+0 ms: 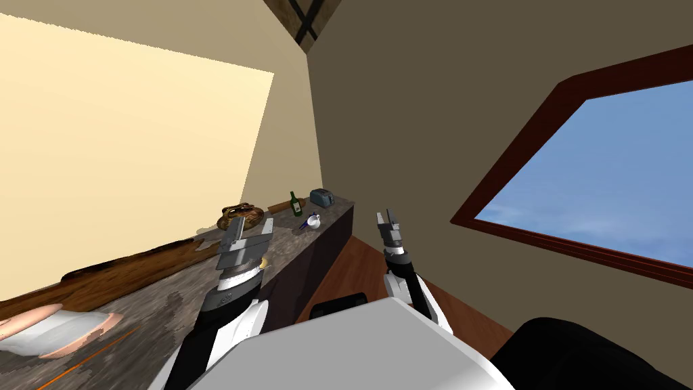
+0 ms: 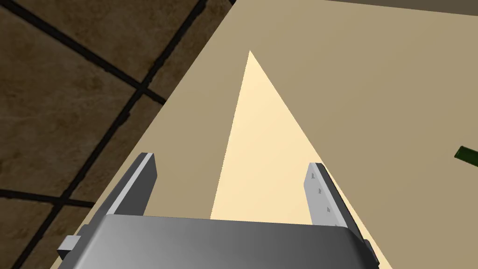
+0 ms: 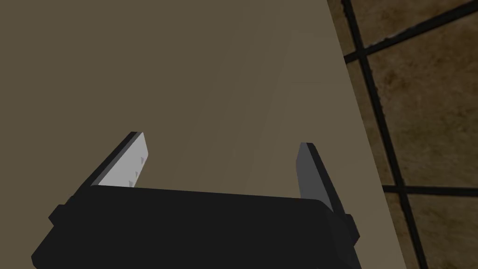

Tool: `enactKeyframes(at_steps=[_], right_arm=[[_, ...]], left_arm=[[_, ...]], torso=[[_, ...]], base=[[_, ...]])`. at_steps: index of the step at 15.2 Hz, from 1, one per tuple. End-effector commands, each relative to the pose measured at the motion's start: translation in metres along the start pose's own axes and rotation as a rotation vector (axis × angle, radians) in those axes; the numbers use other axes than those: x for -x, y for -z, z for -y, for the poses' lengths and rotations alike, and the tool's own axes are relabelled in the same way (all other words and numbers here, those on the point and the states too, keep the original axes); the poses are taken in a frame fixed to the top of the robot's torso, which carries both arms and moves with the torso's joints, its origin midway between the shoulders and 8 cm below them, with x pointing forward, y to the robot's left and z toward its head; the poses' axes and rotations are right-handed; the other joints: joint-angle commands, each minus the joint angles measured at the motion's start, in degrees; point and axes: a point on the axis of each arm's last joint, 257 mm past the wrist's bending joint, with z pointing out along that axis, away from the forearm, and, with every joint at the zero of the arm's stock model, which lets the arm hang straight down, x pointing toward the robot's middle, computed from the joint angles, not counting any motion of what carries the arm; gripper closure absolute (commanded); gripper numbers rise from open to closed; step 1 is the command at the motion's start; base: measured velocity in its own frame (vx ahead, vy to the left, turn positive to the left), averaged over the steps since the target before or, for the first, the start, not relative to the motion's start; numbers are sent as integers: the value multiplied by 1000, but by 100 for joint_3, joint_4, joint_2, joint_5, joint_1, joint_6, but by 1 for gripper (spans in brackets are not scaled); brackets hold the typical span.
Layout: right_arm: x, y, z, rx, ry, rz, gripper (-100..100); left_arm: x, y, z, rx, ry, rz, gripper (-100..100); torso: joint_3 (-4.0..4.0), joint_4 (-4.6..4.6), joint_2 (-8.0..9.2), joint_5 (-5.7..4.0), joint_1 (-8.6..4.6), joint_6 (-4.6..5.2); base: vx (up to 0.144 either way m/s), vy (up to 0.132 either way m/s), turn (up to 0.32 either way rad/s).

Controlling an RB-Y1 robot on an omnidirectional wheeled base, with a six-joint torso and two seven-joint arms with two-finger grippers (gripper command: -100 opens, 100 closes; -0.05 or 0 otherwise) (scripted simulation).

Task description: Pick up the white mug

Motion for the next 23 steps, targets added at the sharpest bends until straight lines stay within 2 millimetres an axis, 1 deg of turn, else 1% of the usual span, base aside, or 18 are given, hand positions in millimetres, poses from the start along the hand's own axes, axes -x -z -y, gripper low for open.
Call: enactKeyframes(at_steps=[1, 3, 4, 5, 6, 7, 8, 12, 21, 23], right_arm=[[0, 0, 0, 0, 0, 0, 0], [0, 0, 0, 0, 0, 0, 0], [0, 0, 0, 0, 0, 0, 0], [0, 0, 0, 0, 0, 0, 0], [0, 0, 0, 0, 0, 0, 0], [0, 0, 0, 0, 0, 0, 0], [0, 0, 0, 0, 0, 0, 0], [0, 0, 0, 0, 0, 0, 0], [0, 0, 0, 0, 0, 0, 0], [0, 0, 0, 0, 0, 0, 0]], left_arm=[[0, -2, -7, 31, -5, -16, -100], [0, -2, -12, 51, -8, -21, -100], [1, -3, -17, 77, -10, -26, -100], [1, -3, -17, 77, -10, -26, -100], [2, -4, -24, 105, -13, -30, -100], [2, -4, -24, 107, -13, -29, -100], [4, -5, -31, 136, -16, -33, -100], [7, -7, -45, 195, -23, -37, -100], [17, -5, -78, 338, -35, -29, -100], [19, -2, -86, 371, -36, -23, -100]], torso=[[0, 0, 0, 0, 0, 0], [-3, -1, -6, 0, -1, 1], [-5, -2, -8, 0, -1, 0], [-6, -2, -10, 0, -2, 0], [-6, -2, -10, 0, -2, 0], [-6, -2, -11, -1, -3, 1], [-6, -2, -10, -1, -3, 0], [-7, -3, -12, -1, -4, 0], [-6, -3, -11, -1, -3, 0], [-7, -3, -12, -1, -4, 1]], base=[[8, -4, -26], [23, -7, -37], [25, -8, -28], [23, -7, -19], [23, -11, -26], [22, -10, -25], [23, -9, -36], [27, -9, -36], [24, -9, -28], [24, -9, -31]])
